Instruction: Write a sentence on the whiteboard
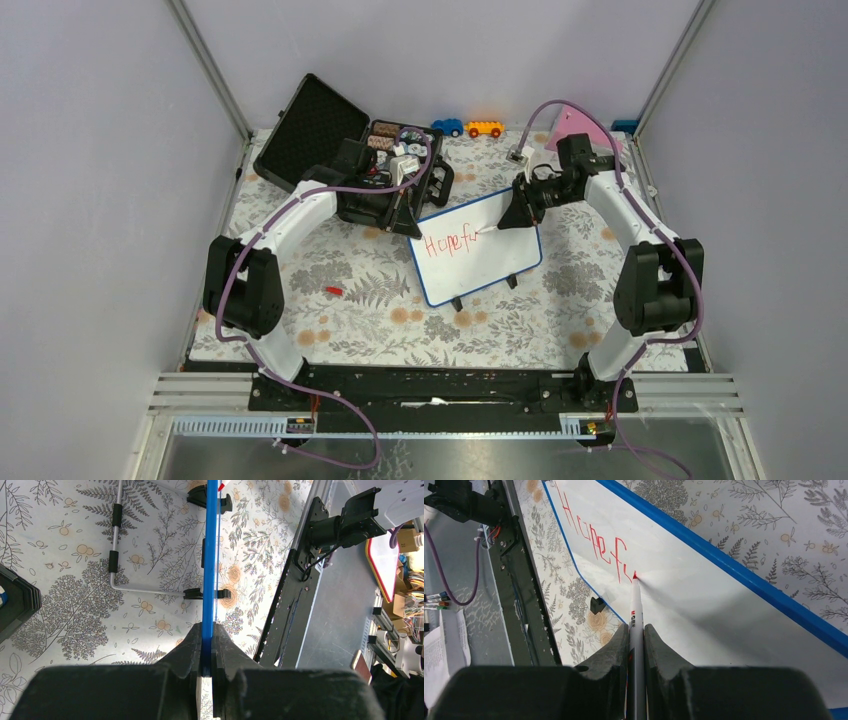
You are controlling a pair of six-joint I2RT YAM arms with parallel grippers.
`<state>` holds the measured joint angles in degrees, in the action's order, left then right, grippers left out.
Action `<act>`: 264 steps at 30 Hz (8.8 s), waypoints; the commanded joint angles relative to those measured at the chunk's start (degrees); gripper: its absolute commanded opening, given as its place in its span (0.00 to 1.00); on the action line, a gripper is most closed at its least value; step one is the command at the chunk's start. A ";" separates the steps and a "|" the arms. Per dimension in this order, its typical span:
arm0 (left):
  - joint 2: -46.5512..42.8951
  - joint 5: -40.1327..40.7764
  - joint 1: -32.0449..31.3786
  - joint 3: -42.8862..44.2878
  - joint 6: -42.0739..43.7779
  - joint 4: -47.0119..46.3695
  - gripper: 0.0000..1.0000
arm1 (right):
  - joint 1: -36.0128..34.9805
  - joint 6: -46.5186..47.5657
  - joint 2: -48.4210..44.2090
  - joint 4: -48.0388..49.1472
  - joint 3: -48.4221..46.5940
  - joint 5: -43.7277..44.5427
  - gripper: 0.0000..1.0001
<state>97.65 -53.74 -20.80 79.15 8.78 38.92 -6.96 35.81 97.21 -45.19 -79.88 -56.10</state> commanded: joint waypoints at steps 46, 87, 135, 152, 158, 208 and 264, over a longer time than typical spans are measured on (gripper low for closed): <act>0.27 1.09 -0.69 0.69 1.60 -0.24 0.00 | 3.80 2.27 -1.80 -2.78 -1.29 -1.74 0.00; 0.26 1.04 -0.74 0.47 1.68 -0.24 0.00 | 2.03 2.55 -0.43 -2.14 -0.81 -3.05 0.00; -0.39 1.07 -0.69 -0.03 1.94 -0.24 0.00 | 2.41 0.78 2.05 -1.32 -5.26 0.72 0.00; -0.79 1.09 -0.73 -0.10 1.94 -0.24 0.00 | 0.24 1.10 2.20 -1.49 -3.83 0.72 0.00; -0.43 1.08 -0.74 0.12 1.86 -0.24 0.00 | 0.19 1.52 1.96 -1.50 -2.31 0.81 0.00; 0.00 0.80 -0.74 0.42 1.77 -0.24 0.00 | 4.85 4.60 1.19 -7.91 -8.37 -4.31 0.00; 0.00 0.87 -0.69 0.39 1.84 -0.25 0.00 | 4.35 6.97 1.38 -6.73 -1.30 -0.74 0.00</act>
<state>97.69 -53.74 -20.80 79.15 8.80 38.94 -2.35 40.53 100.88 -51.59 -81.47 -57.95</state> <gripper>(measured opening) 0.062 0.190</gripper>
